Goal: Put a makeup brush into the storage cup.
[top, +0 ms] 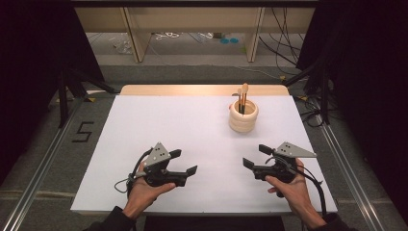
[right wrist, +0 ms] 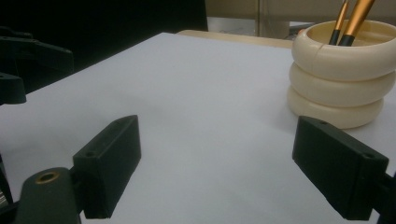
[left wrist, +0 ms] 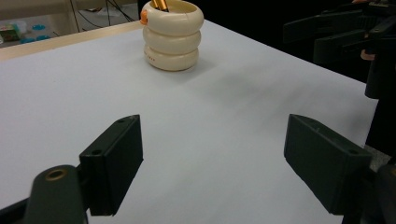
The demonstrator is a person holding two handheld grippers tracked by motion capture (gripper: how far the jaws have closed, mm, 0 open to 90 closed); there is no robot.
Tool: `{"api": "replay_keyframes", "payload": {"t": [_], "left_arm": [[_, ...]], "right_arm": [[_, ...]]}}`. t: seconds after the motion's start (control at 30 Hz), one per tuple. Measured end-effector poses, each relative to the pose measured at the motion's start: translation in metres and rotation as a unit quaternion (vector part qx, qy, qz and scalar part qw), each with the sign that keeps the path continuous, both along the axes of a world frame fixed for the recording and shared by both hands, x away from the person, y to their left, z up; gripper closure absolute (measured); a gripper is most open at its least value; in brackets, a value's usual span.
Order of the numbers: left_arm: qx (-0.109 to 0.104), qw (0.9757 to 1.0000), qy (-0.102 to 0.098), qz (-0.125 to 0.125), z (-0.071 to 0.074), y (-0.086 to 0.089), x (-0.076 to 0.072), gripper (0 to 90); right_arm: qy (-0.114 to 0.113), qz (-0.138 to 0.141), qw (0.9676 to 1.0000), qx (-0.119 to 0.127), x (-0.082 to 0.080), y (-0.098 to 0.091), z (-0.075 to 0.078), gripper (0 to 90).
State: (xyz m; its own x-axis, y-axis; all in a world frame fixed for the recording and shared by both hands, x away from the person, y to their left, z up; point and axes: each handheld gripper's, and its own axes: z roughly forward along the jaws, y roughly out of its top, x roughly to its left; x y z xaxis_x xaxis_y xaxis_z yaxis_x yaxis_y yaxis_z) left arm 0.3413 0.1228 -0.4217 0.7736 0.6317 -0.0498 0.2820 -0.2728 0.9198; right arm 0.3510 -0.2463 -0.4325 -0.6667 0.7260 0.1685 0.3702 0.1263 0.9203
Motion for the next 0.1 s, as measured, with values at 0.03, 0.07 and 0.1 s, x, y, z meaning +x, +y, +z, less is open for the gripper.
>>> {"api": "replay_keyframes", "payload": {"t": [0.03, 0.07, 0.1], "left_arm": [[0.0, 1.0, 0.0, 0.0, -0.0001, 0.0, 0.0, 19.6], [0.0, 1.0, 0.0, 0.0, -0.0001, 0.0, 0.0, 19.6], [0.0, 1.0, 0.0, 0.0, -0.0001, -0.0001, -0.0001, 19.6]], "right_arm": [[0.001, 0.0, 1.0, 0.001, 0.0002, 0.0, -0.0002, 16.2], [0.003, 0.0, 1.0, -0.002, 0.0002, -0.0004, -0.0001, 16.2], [0.007, -0.003, 0.9999, -0.009, -0.0003, -0.0011, 0.0005, 16.2]]}}
